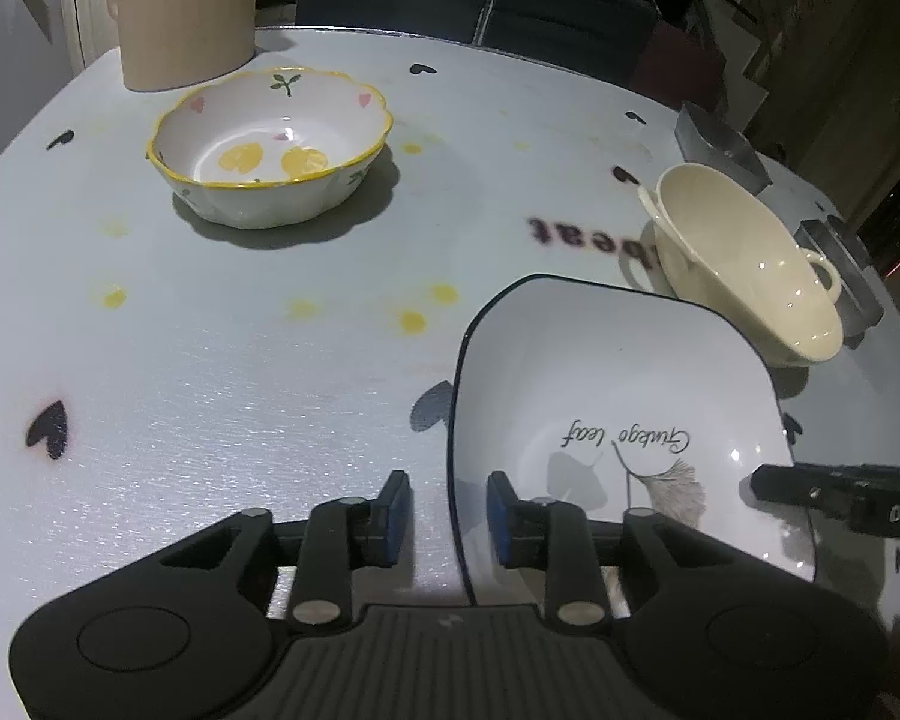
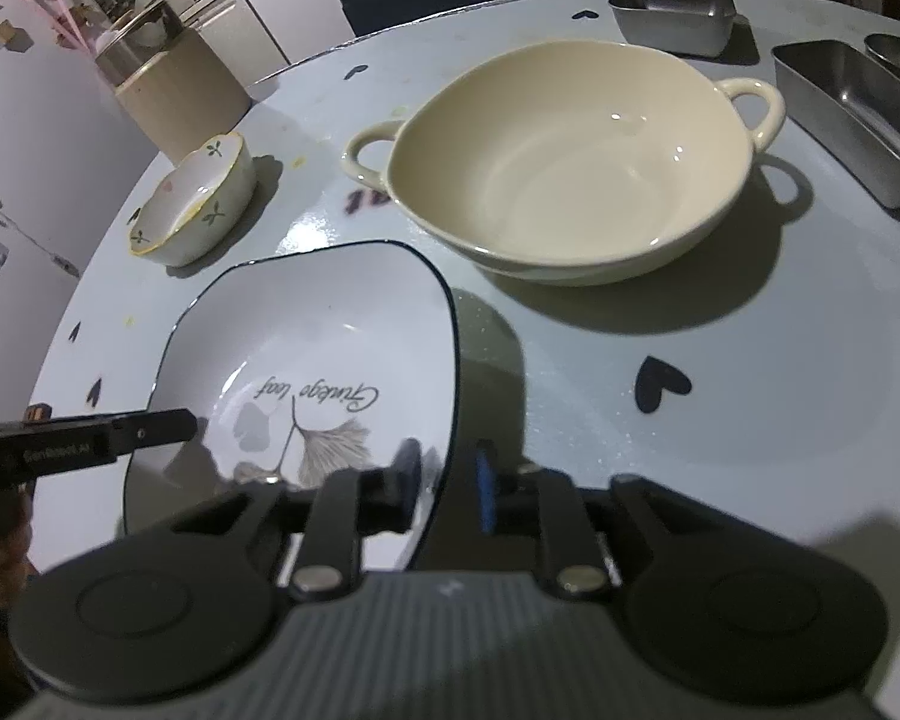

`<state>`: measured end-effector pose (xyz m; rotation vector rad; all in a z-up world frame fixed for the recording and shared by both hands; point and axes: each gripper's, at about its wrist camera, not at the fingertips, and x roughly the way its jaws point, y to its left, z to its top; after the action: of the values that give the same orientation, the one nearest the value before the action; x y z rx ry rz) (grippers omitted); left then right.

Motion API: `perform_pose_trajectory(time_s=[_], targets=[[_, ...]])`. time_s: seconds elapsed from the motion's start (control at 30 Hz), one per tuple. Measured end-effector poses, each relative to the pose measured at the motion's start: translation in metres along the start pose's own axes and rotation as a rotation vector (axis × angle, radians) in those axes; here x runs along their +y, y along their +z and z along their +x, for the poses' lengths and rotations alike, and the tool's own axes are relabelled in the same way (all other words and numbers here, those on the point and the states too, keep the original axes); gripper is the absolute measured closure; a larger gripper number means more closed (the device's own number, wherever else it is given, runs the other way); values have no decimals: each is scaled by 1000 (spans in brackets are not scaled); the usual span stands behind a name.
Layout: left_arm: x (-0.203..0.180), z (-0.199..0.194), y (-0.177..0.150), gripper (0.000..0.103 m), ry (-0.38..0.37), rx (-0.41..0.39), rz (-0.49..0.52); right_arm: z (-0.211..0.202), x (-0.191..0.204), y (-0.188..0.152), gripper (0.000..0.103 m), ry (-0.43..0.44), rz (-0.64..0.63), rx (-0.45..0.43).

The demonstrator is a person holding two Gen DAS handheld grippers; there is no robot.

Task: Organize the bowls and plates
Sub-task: 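Lower the white plate onto the table and open both grippers, then move both grippers to the cream two-handled bowl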

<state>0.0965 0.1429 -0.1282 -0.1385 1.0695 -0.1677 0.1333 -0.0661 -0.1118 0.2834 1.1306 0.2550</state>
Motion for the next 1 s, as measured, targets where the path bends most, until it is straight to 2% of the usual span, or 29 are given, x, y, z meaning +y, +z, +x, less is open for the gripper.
perform_pose_trajectory(time_s=[0.03,0.13,0.23,0.27,0.3,0.37,0.4,0.43,0.53,0.83,1.0], targets=[[0,0,0,68,7,1,5,-1,-1,0,64,3,2,-2],[-1,-1,-2,54,17,13,14,-3,0,0,50,1,0,-14],[-2,-4,-3,33,29,17,21,-7,2,1,34,17,-10,-30],[-3,-6,-3,21,35,13,25,-8,3,0,32,24,-13,-36],[-4,-9,-3,15,42,5,31,-9,3,0,28,28,-16,-40],[-7,-15,-3,10,49,-12,48,-11,4,-1,21,36,-23,-46],[-9,-18,-4,7,51,-19,56,-12,4,-1,13,39,-23,-45],[-11,-21,-4,6,54,-26,63,-12,4,-1,8,40,-23,-41],[-17,-30,-5,2,74,-51,83,-15,4,-3,0,51,-26,-53],[-42,-58,3,0,93,-133,97,-32,5,-8,0,68,-62,-103],[-67,-71,20,0,59,-199,110,-54,-1,-3,0,50,-91,-161]])
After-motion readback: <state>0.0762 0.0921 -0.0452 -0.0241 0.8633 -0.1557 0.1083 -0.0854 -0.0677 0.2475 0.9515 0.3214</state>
